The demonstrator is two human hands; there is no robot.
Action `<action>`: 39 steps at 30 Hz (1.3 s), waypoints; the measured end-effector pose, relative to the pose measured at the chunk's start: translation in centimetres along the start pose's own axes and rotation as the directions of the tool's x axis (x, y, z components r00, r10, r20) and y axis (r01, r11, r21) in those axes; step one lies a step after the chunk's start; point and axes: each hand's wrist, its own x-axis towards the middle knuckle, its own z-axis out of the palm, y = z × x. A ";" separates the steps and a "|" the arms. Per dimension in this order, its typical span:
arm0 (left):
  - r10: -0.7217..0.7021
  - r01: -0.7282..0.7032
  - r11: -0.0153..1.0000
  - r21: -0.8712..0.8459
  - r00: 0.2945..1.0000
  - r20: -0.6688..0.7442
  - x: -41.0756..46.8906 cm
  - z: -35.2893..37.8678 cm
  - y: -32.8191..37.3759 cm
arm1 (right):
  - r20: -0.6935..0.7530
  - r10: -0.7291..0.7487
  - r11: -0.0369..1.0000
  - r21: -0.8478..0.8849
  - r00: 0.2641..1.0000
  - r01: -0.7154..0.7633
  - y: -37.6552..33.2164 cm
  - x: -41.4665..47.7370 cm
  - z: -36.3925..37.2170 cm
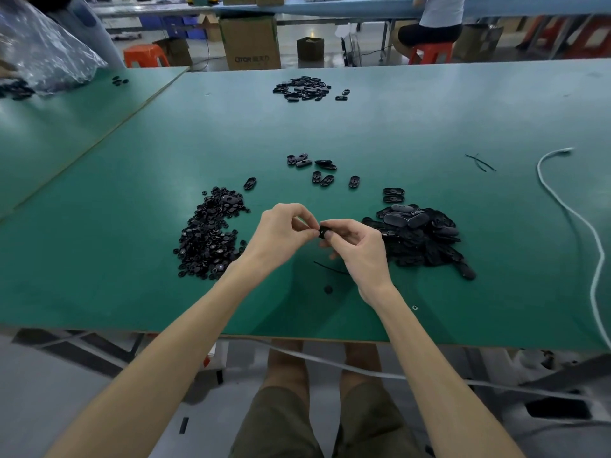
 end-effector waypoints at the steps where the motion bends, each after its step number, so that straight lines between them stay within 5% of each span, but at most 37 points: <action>1: -0.003 0.003 1.000 -0.002 1.000 -0.003 0.0 0.1 -0.1 | 0.001 -0.001 1.000 0.001 1.000 0.001 0.0 0.0 0.0; 15: 0.019 -0.015 0.999 0.036 0.994 -0.107 0.4 0.5 -0.8 | 0.027 -0.017 0.999 0.033 0.999 0.016 0.2 0.1 -0.2; 20: 0.045 -0.042 0.978 -0.205 0.999 0.011 0.1 1.0 -1.2 | 0.018 -0.029 0.997 0.076 0.999 0.028 0.0 0.1 -0.1; 23: 0.054 -0.075 0.962 -0.264 0.995 -0.087 -0.1 1.8 -1.4 | 0.001 -0.021 0.995 0.101 1.000 0.021 0.1 0.0 -0.1; 27: -0.114 0.003 0.859 -0.511 0.976 -0.185 0.0 2.1 -1.1 | 0.028 -0.038 0.997 0.062 0.999 0.036 0.3 0.1 0.0; 31: -0.118 0.008 0.768 -0.641 0.985 -0.129 0.1 1.9 -0.8 | -0.002 -0.045 0.999 -0.022 0.999 0.045 0.6 0.3 -0.2; 39: 0.041 -0.025 0.774 -0.632 0.999 0.011 -0.2 2.3 -0.7 | -0.077 -0.041 0.998 0.049 0.996 0.045 0.6 0.4 -0.3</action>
